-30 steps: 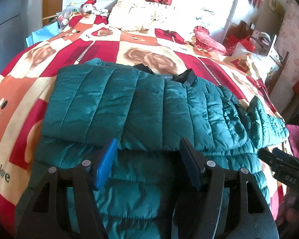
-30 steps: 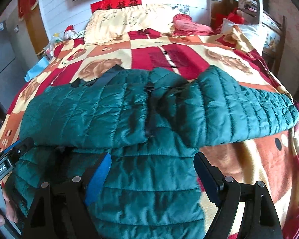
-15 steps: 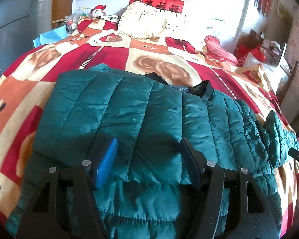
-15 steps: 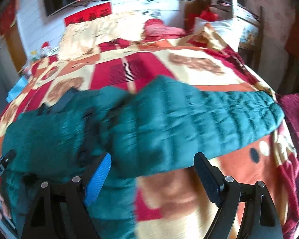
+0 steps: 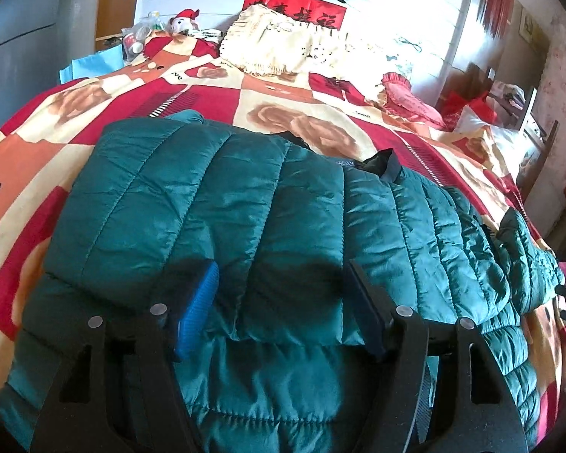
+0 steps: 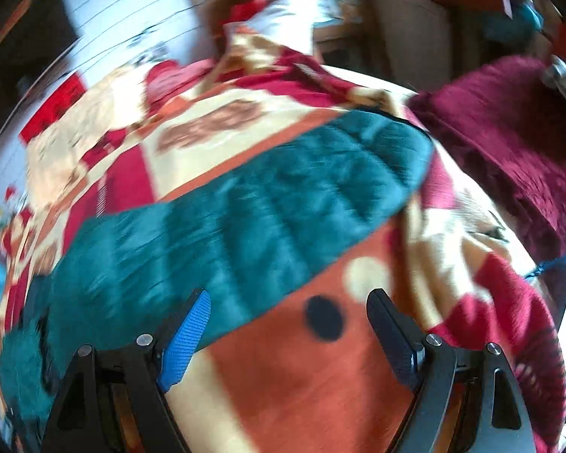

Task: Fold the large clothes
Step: 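Move the right tool to the other sleeve cuff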

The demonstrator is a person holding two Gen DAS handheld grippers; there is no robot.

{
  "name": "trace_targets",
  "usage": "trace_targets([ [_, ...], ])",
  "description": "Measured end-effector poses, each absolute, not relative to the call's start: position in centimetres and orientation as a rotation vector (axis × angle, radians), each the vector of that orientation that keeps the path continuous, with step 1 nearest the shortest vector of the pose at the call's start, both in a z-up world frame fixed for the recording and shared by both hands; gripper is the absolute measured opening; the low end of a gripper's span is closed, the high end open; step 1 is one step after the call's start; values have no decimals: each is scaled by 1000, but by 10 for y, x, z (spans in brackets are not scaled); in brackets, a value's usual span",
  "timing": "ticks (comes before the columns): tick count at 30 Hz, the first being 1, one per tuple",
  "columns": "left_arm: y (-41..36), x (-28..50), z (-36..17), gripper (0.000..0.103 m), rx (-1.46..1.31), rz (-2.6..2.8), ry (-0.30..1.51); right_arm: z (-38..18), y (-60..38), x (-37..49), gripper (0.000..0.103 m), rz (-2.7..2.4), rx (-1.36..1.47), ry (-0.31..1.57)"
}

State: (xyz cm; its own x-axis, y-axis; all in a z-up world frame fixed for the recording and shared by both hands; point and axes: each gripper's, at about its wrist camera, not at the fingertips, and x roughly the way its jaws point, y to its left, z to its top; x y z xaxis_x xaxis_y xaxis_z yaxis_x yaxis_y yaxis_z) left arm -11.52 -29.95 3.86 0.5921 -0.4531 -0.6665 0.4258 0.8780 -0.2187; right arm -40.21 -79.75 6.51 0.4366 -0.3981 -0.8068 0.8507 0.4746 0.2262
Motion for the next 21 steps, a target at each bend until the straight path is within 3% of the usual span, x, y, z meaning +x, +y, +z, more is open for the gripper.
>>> trace_targets([
  [7, -300, -113, 36, 70, -51, -521, 799, 44, -847, -414, 83, -859, 849, 689],
  [18, -301, -110, 44, 70, -38, -510, 816, 39, -896, -391, 83, -843, 848, 575],
  [20, -302, -108, 50, 70, -30, -508, 809, 39, -899, -391, 70, -840, 864, 554],
  [21, -302, -108, 52, 71, -25, -505, 806, 39, -901, -390, 46, -835, 871, 549],
])
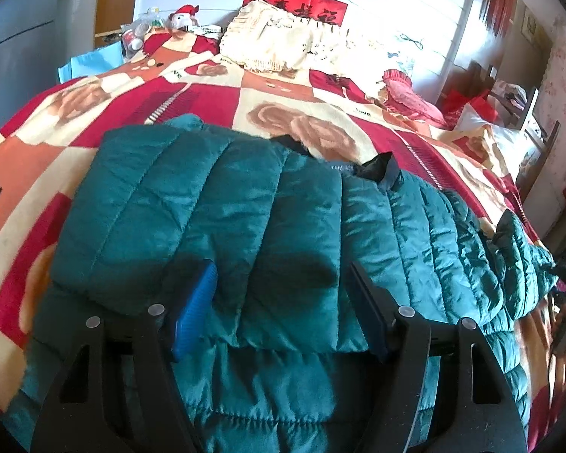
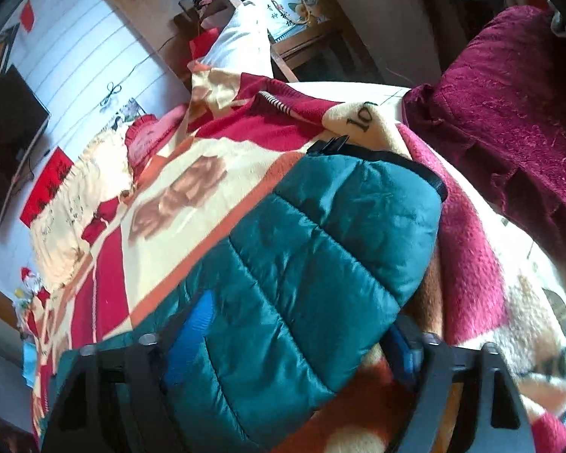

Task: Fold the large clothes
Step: 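Move the right tool to the other sleeve cuff, then grasp the sleeve cuff with the right tool and lift it over the body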

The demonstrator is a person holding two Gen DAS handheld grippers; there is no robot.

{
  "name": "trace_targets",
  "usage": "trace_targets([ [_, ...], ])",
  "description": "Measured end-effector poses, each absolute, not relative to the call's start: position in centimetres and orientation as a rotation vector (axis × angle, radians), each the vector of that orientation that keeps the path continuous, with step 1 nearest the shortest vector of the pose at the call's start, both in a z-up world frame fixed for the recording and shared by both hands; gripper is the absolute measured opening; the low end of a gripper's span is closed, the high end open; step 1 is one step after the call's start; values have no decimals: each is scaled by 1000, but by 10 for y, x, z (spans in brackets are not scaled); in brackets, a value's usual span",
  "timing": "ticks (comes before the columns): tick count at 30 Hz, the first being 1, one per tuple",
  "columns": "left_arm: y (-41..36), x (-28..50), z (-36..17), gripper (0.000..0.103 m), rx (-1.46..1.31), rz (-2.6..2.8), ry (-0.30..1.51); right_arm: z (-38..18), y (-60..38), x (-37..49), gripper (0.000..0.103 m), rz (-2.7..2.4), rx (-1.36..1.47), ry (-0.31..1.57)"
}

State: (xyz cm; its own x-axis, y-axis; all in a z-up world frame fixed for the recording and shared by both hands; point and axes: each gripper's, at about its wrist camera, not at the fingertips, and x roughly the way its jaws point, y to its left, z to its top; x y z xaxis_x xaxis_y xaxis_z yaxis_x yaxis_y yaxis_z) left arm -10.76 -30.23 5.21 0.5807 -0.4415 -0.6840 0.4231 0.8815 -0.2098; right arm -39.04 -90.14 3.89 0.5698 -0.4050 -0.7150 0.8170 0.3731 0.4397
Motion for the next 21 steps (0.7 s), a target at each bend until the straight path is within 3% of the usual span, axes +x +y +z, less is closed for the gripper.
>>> trace_targets([
  [1, -303, -108, 54, 70, -20, -502, 803, 38, -904, -391, 33, -828, 878, 549],
  [7, -296, -109, 64, 70, -37, -504, 799, 46, -905, -399, 15, -767, 908, 500],
  [21, -273, -133, 86, 70, -53, -534, 763, 145, -819, -393, 10, -368, 869, 361],
])
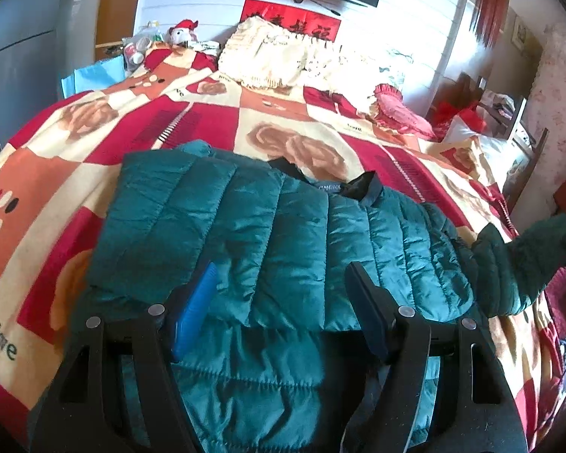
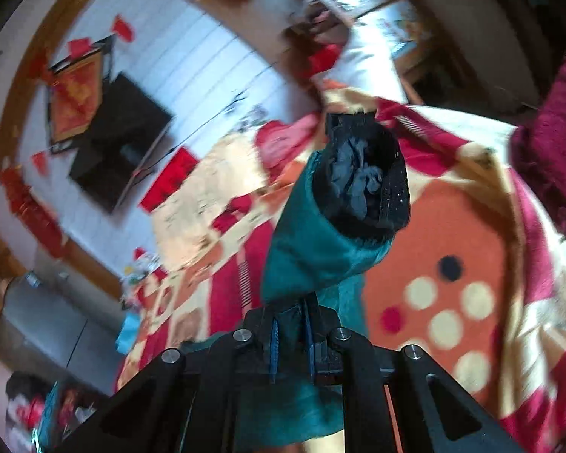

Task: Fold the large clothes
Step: 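Grasp the sleeve cuff with the right tool and lift it over the body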

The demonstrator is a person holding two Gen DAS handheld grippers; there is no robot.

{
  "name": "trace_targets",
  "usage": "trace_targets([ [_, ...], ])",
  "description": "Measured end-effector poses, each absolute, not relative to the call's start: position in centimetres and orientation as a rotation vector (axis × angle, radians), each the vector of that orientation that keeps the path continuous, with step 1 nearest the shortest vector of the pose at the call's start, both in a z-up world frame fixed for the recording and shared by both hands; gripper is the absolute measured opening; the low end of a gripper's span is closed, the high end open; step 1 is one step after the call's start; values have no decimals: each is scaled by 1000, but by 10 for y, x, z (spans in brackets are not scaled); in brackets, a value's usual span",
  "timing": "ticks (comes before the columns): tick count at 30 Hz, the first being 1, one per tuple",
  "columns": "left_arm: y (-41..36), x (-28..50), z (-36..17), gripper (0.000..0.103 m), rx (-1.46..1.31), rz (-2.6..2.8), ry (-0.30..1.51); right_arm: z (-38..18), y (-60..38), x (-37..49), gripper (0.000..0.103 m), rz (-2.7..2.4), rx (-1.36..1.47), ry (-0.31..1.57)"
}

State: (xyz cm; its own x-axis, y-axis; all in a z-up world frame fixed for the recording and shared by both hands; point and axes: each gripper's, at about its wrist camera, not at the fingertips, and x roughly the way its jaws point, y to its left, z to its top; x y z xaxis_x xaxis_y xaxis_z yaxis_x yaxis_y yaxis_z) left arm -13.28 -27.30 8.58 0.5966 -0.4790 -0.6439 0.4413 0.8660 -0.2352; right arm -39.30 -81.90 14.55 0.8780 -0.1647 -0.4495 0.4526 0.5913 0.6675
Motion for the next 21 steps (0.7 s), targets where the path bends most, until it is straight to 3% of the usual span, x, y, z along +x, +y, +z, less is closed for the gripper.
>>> trace_targets([
  [11, -238, -142, 107, 70, -107, -537, 741, 172, -687, -317, 10, -79, 746, 513],
  [21, -222, -137, 101, 70, -133, -516, 787, 122, -569, -220, 10, 119, 687, 719],
])
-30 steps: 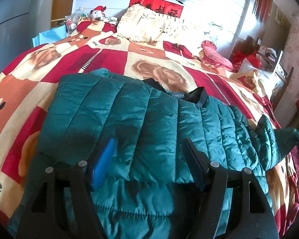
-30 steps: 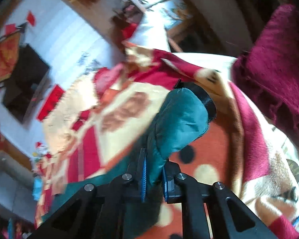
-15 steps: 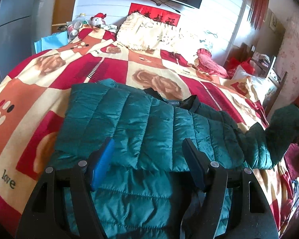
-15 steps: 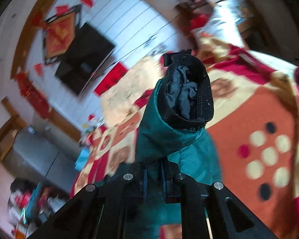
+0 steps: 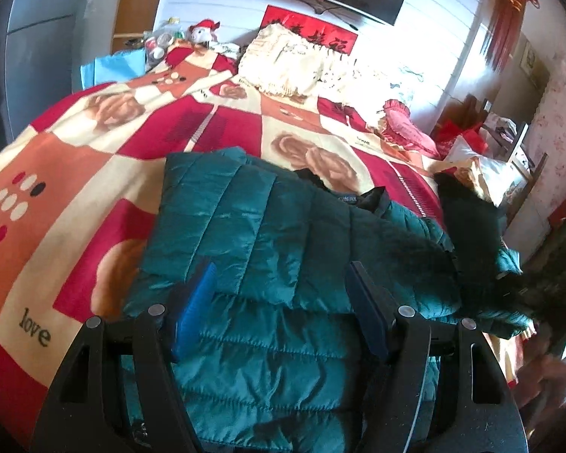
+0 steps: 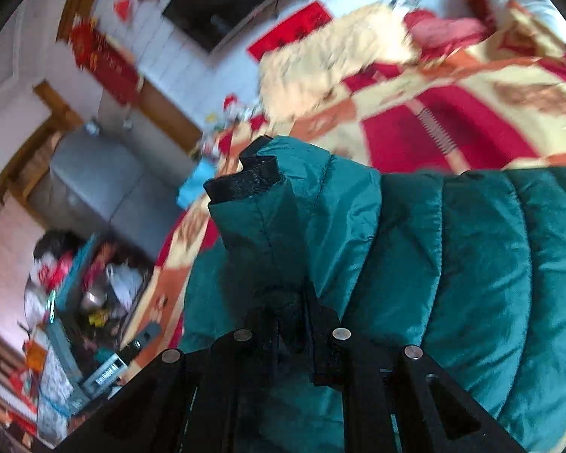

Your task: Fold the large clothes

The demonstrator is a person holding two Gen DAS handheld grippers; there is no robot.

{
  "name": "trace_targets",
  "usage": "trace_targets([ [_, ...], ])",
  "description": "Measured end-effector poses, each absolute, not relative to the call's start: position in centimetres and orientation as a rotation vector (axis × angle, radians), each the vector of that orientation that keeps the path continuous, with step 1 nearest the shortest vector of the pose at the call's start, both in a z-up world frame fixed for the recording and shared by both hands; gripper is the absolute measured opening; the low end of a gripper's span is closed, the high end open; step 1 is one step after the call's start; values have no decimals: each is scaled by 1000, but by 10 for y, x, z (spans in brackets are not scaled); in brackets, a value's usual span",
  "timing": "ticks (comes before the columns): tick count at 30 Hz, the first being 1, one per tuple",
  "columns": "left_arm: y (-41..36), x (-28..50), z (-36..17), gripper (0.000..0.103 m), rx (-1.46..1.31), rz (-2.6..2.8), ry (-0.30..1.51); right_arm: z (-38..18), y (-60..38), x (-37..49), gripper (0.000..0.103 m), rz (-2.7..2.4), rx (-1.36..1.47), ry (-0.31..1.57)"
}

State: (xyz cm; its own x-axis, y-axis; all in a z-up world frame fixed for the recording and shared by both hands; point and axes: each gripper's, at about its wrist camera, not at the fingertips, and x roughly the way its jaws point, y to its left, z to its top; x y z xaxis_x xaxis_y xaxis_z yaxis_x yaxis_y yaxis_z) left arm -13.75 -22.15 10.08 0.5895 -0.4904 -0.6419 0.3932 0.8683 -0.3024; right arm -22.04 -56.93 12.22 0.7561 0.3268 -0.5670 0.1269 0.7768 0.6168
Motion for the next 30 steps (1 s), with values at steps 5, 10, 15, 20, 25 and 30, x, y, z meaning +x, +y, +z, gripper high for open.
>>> trace_targets([
  [5, -222, -136, 95, 70, -170, -535, 824, 69, -518, -182, 10, 163, 642, 880],
  [10, -232, -138, 96, 70, -161, -564, 829, 58, -505, -171, 49, 154, 566, 936],
  [15, -248, -141, 98, 70, -177, -599, 854, 86, -507, -190, 77, 132, 517, 884],
  [20, -277, -147, 99, 70, -152, -648, 882, 114, -520, -211, 77, 97, 521, 843],
  [25, -320, -155, 91, 70, -47, -678, 903, 126, -550, -240, 77, 35, 537, 814],
  [30, -356, -159, 78, 70, 61, -662, 918, 133, -573, -263, 77, -5, 562, 796],
])
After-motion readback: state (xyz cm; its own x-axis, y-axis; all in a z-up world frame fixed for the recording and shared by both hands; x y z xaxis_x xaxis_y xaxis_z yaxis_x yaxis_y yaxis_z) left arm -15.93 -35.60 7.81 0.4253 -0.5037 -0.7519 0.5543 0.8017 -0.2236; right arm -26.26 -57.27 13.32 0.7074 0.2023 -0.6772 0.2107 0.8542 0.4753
